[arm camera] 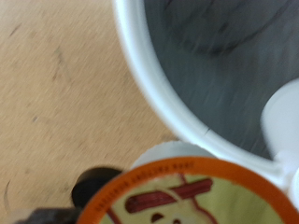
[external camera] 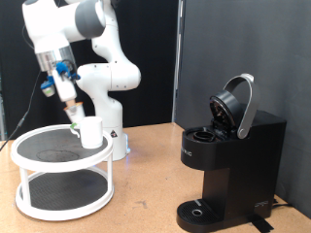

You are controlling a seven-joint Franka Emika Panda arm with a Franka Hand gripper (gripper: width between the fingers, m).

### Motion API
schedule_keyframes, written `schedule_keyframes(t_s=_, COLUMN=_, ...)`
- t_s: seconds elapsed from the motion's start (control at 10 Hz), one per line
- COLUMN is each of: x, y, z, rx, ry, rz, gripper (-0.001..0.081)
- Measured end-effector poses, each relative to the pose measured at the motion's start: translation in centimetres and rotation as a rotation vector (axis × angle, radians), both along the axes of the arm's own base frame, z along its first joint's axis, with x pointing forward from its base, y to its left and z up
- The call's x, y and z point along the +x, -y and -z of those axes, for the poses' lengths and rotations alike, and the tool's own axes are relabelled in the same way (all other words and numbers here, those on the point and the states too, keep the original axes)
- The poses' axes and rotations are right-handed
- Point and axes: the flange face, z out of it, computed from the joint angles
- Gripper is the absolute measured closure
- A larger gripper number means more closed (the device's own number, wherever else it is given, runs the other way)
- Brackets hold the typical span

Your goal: Make a cup of coffee with the keurig machine

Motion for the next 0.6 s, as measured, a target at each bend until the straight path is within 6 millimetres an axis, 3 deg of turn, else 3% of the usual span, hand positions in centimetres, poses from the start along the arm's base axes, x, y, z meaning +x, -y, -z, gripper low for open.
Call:
schedule_keyframes(t_s=0.2, x=1.3, y=-1.6, z=-1.1, rx=0.007, ry=0.000, rz=0.038, gripper=0.0421)
schedule_keyframes(t_s=0.4, x=1.3, y=-1.6, z=-1.0, rx=0.029, ry=0.007, rz=0.041, gripper=0.0421)
schedule_keyframes(t_s=0.6, x=2.5, y=-2.8, z=-1.7, rx=0.140, ry=0.048, rz=0.074, gripper=0.0421)
